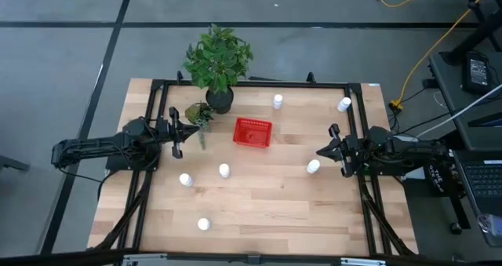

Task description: Pick and place pill bottles into a basket

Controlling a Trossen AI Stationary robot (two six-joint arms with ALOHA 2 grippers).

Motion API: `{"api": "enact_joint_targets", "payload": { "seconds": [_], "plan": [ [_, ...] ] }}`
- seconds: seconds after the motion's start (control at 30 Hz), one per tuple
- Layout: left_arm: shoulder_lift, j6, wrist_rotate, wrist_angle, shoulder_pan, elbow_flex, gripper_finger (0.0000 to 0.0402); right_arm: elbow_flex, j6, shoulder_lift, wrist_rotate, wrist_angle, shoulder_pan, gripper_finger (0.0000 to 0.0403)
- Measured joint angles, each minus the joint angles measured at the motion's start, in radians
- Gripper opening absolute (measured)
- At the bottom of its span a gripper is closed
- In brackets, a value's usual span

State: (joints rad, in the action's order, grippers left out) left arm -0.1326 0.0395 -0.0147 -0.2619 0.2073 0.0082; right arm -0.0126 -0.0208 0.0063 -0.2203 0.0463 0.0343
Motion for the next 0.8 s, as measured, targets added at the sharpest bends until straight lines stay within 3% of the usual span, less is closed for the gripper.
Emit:
{"api": "enact_joint_targets", "payload": {
  "seconds": [0.8],
  "plan": [
    [0.0,0.0,0.0,0.0,0.0,0.0,0.0011,0.0,0.0,0.0,0.0,0.0,0.0,0.0019]
  ]
}}
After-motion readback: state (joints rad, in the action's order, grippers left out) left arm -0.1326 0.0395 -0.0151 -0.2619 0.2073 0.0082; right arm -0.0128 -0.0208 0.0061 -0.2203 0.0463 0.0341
